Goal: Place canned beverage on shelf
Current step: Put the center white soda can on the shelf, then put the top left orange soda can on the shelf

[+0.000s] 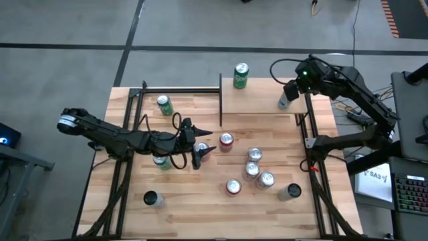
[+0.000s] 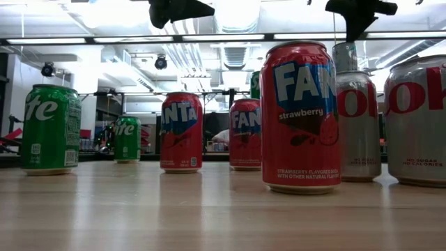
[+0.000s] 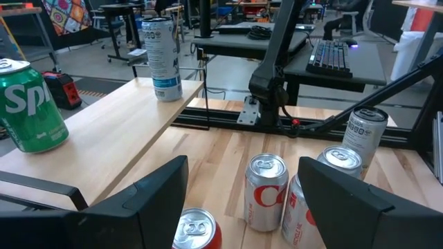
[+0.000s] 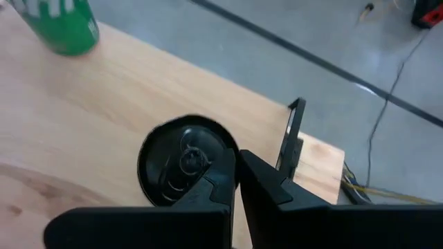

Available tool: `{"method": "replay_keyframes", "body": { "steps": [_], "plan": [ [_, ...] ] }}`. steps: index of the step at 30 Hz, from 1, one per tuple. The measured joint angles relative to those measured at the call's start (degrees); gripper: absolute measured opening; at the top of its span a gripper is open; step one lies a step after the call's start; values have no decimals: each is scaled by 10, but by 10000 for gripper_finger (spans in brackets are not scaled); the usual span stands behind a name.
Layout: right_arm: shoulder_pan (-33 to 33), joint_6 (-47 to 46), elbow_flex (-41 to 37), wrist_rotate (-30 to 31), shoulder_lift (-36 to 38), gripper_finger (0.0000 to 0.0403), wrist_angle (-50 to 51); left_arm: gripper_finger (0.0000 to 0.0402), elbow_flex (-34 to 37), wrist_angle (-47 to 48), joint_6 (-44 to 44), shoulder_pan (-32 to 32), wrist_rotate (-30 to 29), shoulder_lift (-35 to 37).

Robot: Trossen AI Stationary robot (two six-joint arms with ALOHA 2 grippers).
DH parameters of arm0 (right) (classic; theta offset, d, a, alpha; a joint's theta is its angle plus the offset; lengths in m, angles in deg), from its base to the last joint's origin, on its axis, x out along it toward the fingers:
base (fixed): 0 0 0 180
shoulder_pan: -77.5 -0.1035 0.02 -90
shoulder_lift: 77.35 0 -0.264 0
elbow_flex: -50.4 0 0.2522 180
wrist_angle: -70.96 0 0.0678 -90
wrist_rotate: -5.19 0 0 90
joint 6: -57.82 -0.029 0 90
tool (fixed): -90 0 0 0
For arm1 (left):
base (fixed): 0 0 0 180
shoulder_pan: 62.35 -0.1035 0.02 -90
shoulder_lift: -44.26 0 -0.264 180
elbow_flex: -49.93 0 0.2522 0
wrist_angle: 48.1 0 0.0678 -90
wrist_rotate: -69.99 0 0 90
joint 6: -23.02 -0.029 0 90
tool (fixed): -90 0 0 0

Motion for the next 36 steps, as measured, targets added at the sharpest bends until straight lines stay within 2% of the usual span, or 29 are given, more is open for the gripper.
{"method": "replay_keyframes", "body": {
  "steps": [6,12,23,31,36],
  "plan": [
    [-15,22,0,-20,28,12,-51,260,0,0,4,4,0,1],
    [-98,36,-21,-84,52,12,-114,260,0,21,0,7,0,10],
    [-310,39,-92,-83,55,12,-253,260,0,47,-11,7,0,30],
    [-405,-16,-161,-66,51,12,-270,260,0,58,-19,6,0,30],
    [-435,-23,-206,-73,52,12,-269,260,0,70,-40,6,10,31]
  ]
}}
